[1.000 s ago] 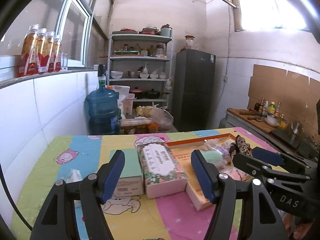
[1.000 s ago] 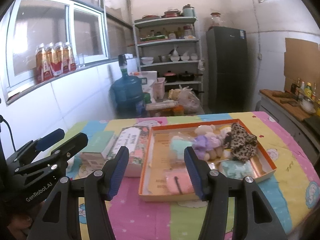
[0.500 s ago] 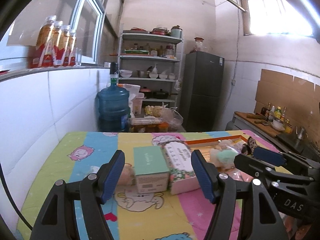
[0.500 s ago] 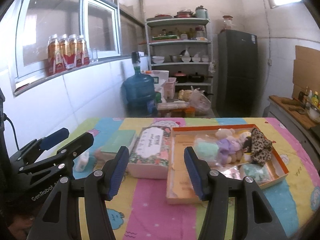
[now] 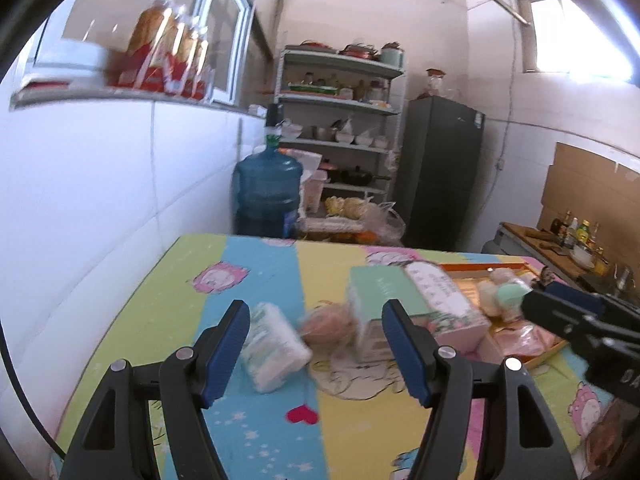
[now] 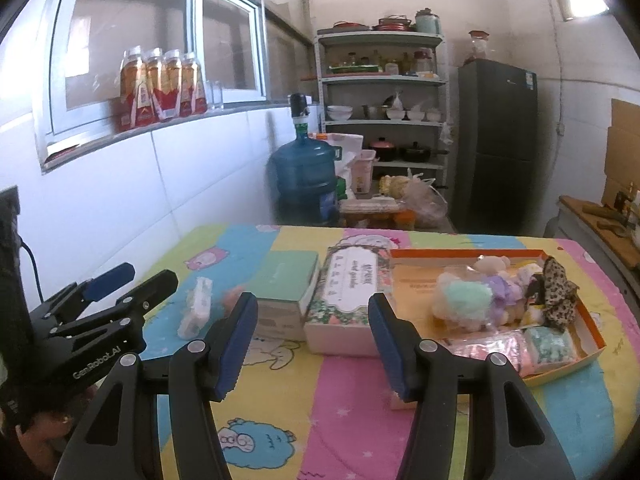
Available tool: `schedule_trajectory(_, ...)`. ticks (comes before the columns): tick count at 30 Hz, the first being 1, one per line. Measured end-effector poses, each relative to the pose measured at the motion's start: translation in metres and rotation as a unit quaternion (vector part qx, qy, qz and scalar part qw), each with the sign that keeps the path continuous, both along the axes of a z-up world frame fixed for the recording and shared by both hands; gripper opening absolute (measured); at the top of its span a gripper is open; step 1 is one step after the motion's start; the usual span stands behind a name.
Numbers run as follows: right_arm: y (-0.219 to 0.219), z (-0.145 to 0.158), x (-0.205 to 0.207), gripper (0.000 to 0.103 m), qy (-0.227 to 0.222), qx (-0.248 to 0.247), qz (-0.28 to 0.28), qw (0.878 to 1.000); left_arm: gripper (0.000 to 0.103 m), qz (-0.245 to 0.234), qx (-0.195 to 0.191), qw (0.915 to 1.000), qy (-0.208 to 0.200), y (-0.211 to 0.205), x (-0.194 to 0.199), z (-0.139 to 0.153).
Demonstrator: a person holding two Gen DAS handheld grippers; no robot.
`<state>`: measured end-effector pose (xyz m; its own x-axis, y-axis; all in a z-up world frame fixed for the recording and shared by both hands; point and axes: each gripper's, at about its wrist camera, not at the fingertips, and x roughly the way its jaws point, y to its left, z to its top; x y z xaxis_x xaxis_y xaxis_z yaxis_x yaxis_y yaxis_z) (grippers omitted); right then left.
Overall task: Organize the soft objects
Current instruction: 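Move both open tools from the box toward the wrapped tissue pack and bread bag, then grasp the white wrapped tissue pack with the left tool while the right grasps the bagged bread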
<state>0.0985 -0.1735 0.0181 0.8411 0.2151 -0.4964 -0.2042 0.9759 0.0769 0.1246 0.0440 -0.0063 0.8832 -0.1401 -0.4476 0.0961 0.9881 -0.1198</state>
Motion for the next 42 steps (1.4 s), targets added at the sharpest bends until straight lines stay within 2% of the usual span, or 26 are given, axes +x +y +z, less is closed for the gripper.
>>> schedule_trajectory(6, 0.013, -0.006, 0.006, 0.059, 0.007, 0.000, 0.013, 1.000, 0.068, 0.012, -0.013, 0.9995, 0.025, 0.018, 0.009, -0.017)
schedule_trajectory(14, 0.016, -0.013, 0.015, 0.059, 0.015, 0.003, 0.020, 1.000, 0.068, 0.021, -0.013, 0.9985, 0.049, 0.021, 0.034, -0.030)
schedule_trajectory(22, 0.017, -0.020, 0.027, 0.059, 0.022, 0.011, 0.031, 0.999, 0.068, 0.038, 0.013, 0.9949, 0.092, 0.016, 0.070, -0.049)
schedule_trajectory(26, 0.017, -0.026, 0.035, 0.059, 0.028, 0.015, 0.036, 0.999, 0.068, 0.044, 0.012, 0.9921, 0.117, 0.019, 0.081, -0.062)
schedule_trajectory(30, 0.022, -0.029, 0.042, 0.059, 0.031, 0.020, 0.047, 0.998, 0.068, 0.044, -0.016, 0.9884, 0.144, 0.031, 0.090, -0.070)
schedule_trajectory(35, 0.033, -0.032, 0.049, 0.059, 0.033, 0.025, 0.066, 0.997, 0.068, 0.050, -0.048, 0.9781, 0.196, 0.042, 0.103, -0.087)
schedule_trajectory(36, 0.035, -0.033, 0.050, 0.059, 0.034, 0.025, 0.067, 0.997, 0.066, 0.050, -0.051, 0.9786, 0.193, 0.044, 0.102, -0.086)
schedule_trajectory(37, 0.036, -0.034, 0.052, 0.059, 0.035, 0.026, 0.069, 0.997, 0.058, 0.048, -0.054, 0.9792, 0.189, 0.044, 0.101, -0.085)
schedule_trajectory(39, 0.038, -0.036, 0.054, 0.059, 0.038, 0.026, 0.071, 0.996, 0.055, 0.039, -0.063, 0.9796, 0.187, 0.046, 0.099, -0.086)
schedule_trajectory(42, 0.044, -0.037, 0.057, 0.059, 0.041, 0.028, 0.079, 0.996, 0.054, 0.040, -0.063, 0.9849, 0.156, 0.048, 0.089, -0.077)
